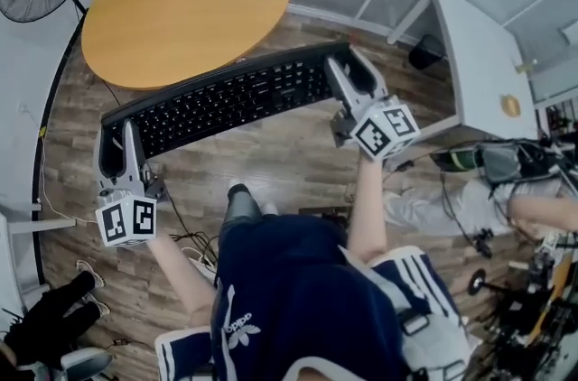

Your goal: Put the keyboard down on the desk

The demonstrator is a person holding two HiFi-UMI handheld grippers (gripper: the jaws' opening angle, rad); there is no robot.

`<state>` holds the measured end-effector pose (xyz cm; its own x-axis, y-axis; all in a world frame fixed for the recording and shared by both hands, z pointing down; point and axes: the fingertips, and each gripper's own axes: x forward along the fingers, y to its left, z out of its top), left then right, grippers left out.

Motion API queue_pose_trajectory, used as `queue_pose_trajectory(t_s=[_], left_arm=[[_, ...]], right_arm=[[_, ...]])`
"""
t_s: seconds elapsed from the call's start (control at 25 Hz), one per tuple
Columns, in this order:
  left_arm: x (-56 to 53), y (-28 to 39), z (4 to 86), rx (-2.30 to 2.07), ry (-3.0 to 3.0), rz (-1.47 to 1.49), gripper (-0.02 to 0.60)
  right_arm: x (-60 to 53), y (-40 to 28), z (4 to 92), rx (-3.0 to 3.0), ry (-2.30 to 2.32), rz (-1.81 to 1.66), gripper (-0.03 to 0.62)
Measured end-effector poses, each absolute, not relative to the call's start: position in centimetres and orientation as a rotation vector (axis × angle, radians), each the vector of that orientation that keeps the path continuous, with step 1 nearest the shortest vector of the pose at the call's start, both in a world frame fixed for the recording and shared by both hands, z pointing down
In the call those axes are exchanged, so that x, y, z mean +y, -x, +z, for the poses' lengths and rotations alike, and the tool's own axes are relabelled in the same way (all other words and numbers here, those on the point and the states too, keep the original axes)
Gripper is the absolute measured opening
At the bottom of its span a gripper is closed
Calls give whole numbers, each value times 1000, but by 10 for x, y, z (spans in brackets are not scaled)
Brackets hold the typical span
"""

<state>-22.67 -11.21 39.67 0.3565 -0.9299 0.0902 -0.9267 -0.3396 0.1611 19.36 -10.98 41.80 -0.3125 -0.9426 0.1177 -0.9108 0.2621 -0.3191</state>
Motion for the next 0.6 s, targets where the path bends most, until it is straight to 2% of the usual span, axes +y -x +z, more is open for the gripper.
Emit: queue_pose_trajectory(t_s=[0.6], left_arm=[[-132,222,392,-1611,-2603,-89,213]], right_arm=[[-93,-195,419,2293,1816,-370,183]])
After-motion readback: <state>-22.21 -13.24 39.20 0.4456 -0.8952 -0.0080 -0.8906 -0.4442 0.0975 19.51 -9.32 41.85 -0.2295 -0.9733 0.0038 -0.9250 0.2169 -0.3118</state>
